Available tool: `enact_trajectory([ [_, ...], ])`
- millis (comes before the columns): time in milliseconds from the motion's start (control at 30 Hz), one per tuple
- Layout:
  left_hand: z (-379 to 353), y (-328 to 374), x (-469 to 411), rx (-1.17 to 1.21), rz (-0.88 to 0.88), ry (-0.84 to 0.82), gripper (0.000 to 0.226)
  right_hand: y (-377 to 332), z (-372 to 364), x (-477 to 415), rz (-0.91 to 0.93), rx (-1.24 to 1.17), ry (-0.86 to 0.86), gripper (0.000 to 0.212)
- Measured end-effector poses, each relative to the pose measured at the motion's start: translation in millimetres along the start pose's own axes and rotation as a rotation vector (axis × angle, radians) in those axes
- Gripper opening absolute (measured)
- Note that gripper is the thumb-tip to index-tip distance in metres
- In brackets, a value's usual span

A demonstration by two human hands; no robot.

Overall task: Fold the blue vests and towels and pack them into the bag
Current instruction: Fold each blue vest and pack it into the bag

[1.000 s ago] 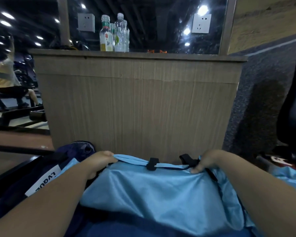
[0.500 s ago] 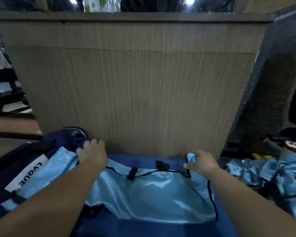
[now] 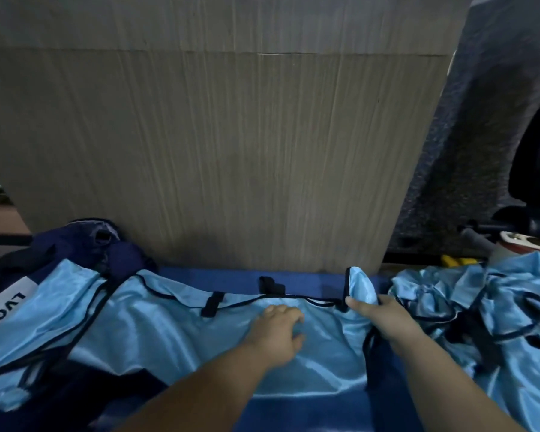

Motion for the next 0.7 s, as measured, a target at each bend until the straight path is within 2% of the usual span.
enact_trajectory([
  [167, -15, 13, -7, -0.060, 0.007, 0.025, 0.058, 27, -1, -1, 0.030, -0.098, -0.017, 0.079],
  [200, -19, 14, -8, -0.072, 0.005, 0.006, 0.063, 28, -1, 0, 0.043, -0.102, -0.010, 0.072],
  [300, -32, 15, -9, -0.117, 0.012, -0.029, 0.073, 14, 2, 4, 0.088, -0.153, 0.017, 0.028],
  [367, -35, 14, -10, -0.127, 0.026, -0.033, 0.076, 3, 9, 5, 0.117, -0.214, 0.053, 0.014],
  [500, -30, 19, -10, -0.109, 0.082, -0.055, 0.094, -12, 28, 10, 0.176, -0.362, 0.163, 0.006],
  [600, -30, 23, -12, -0.102, 0.126, -0.126, 0.116, -15, 49, 19, 0.196, -0.479, 0.278, 0.007],
  [700, -36, 24, -13, -0.089, 0.130, -0.205, 0.124, -14, 66, 24, 0.212, -0.569, 0.344, 0.010],
])
Point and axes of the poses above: each hand's wrist, its own x-axis away from the middle knuckle, its own z-axis out of the back of the hand, y = z × x, the point moved 7 cm from there along -x, towards the middle knuckle, and after that the axes turned 5 degrees about -y, right-handed, at the moved point
